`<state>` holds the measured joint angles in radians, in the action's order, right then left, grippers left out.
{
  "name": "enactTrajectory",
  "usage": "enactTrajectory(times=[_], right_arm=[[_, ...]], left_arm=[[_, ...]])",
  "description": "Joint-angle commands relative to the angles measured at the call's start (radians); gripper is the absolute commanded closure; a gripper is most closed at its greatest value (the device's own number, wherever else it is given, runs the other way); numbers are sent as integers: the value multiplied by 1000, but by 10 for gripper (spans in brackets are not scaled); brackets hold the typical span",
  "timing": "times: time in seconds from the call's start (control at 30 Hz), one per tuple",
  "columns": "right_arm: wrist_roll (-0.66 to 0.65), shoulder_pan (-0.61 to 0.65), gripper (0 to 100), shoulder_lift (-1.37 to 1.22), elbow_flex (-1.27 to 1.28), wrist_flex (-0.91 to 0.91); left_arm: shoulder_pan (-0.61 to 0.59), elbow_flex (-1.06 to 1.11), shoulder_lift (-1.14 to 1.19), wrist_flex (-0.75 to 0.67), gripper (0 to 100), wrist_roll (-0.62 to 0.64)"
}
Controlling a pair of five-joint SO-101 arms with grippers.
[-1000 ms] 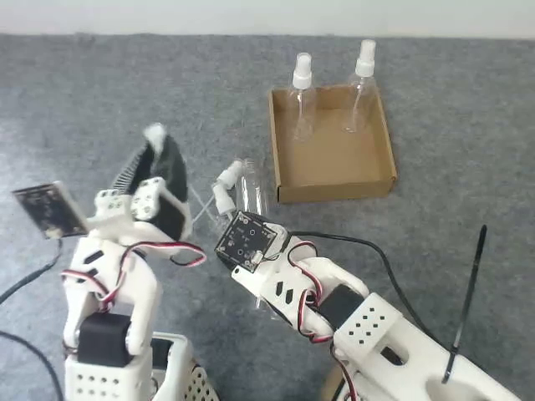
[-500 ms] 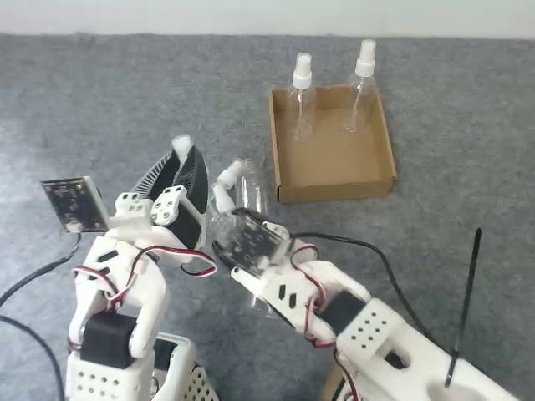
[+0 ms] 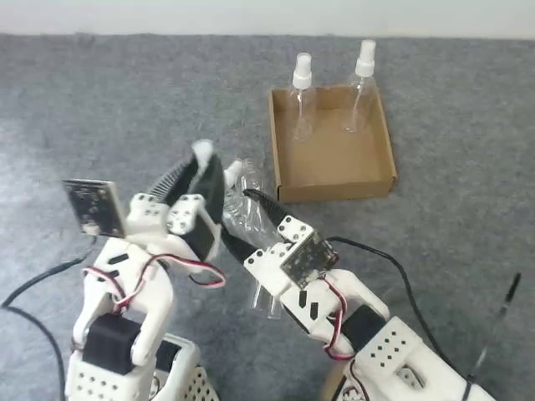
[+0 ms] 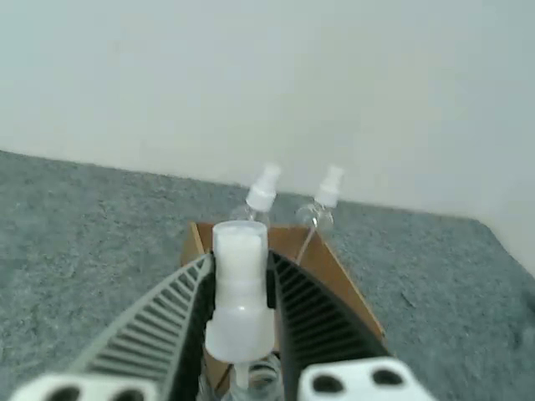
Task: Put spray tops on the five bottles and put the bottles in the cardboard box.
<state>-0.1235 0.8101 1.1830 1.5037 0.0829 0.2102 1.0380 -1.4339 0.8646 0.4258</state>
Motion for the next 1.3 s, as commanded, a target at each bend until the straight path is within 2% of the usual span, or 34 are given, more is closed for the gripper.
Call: enactTrajectory(times=[0.0,0.47,0.63,0.8,0.93,1.03,1.27], right_arm=[[25,-35,993,64,-17,-28],[26,-38,993,67,-5,-21],[32,-107,993,67,-11,-8],[135,-143,993,67,-6,36],[137,-140,993,67,-5,36],[137,-145,993,67,-5,36],[103,-156,993,99,-25,45]], left_arm=[[51,7,3,14,989,-75],[55,93,3,9,988,-126],[57,94,3,14,988,-123],[130,116,2,8,988,-123],[157,122,-5,8,988,-124],[117,120,-5,8,988,-129],[-60,87,-6,-3,987,-130]])
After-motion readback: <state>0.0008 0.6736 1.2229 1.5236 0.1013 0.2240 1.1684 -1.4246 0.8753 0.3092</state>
